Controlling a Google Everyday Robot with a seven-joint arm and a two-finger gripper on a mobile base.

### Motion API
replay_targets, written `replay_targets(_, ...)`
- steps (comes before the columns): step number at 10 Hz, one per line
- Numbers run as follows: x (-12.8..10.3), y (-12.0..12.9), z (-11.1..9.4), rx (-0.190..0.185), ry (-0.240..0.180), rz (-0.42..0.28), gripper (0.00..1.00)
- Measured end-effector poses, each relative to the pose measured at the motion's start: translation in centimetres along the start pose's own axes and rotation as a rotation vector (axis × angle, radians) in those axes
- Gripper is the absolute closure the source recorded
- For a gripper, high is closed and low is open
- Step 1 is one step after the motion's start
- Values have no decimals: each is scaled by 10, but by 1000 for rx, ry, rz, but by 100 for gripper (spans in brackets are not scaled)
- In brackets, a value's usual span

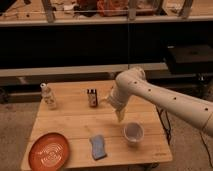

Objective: Knock the eraser over

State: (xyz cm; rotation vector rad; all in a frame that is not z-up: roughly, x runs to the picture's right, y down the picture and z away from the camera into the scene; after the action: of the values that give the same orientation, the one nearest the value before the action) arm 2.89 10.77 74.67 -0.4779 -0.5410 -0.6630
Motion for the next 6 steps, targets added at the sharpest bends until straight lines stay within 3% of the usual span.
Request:
replay_targets(2, 0, 0, 0, 0, 0, 0, 20)
replay_targets(4, 7, -6, -1, 14, 41, -1, 20)
replay_targets(6, 8, -11, 0, 21, 53, -6, 20)
